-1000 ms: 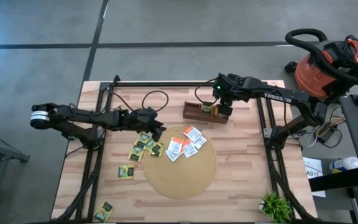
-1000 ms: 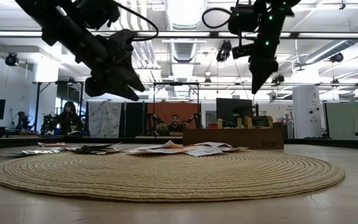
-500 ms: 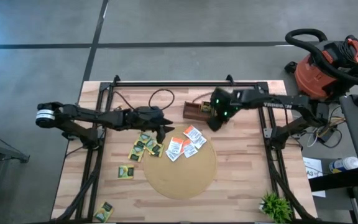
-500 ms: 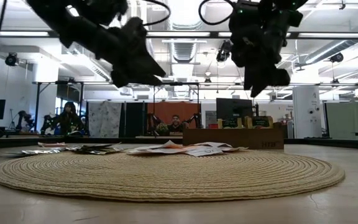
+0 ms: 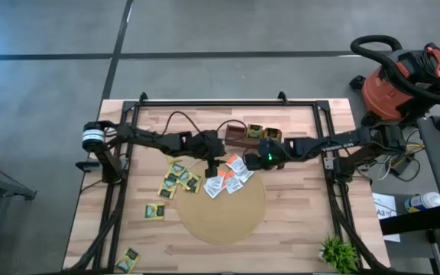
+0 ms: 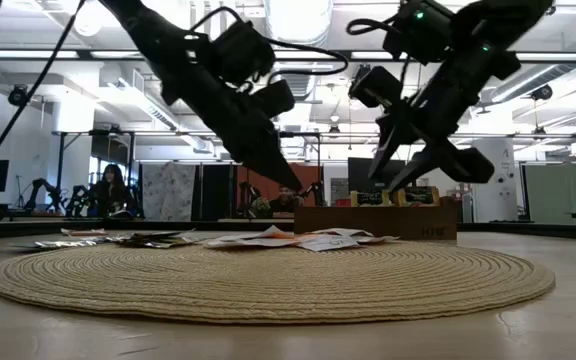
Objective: Pick & Place Tea
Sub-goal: Put the orange tea bag into the left section of the wooden organizer
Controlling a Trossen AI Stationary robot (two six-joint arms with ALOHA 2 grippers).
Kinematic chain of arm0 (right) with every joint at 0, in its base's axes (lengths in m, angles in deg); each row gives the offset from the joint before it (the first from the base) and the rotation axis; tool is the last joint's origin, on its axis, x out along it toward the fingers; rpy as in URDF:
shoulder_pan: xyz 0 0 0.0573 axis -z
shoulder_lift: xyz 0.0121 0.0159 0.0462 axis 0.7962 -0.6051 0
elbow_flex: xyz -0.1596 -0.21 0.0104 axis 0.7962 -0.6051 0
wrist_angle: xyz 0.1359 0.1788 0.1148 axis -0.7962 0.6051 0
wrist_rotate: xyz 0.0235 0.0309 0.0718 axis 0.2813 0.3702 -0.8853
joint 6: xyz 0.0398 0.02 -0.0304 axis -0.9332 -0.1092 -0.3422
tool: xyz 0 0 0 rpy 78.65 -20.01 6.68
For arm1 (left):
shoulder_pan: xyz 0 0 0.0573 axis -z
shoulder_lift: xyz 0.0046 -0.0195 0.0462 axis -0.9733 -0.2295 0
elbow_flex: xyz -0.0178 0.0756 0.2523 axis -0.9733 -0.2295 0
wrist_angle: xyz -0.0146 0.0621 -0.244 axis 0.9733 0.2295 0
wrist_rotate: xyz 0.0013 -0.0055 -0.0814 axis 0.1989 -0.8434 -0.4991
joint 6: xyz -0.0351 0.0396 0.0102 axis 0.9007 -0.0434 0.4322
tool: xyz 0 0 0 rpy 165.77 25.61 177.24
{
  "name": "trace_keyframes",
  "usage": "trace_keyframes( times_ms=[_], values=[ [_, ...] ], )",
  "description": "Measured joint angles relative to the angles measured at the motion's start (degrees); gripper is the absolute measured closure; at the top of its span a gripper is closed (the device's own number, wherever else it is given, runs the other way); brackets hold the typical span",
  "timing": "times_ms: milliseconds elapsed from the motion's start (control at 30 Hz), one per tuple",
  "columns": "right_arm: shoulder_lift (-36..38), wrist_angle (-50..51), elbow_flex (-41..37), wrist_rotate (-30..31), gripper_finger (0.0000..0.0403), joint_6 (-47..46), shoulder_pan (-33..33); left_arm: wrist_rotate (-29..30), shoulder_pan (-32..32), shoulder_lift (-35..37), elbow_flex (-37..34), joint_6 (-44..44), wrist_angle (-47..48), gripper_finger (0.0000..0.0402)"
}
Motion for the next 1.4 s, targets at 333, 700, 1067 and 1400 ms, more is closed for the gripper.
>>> trace_keyframes(
  times_ms=[333,700,1067,1400],
  values=[
    [-8.97,-10.61,-0.90,3.60,0.0248,-16.45,-4.63,-12.34,-3.21,-3.35,1.13,-7.52,-0.34,0.0313],
    [-16.01,-10.39,5.51,4.80,0.0240,-16.82,-4.73,-13.24,-3.27,-6.12,1.15,-10.56,-2.07,0.0326],
    [-15.61,-6.00,5.51,6.99,0.0241,-17.85,-4.70,-13.13,-3.51,-8.42,1.21,-13.25,-4.42,0.0326],
    [-15.78,-5.57,5.21,10.62,0.0245,-17.69,-3.92,-13.75,-3.51,-12.61,1.27,-12.48,-6.95,0.0326]
  ],
)
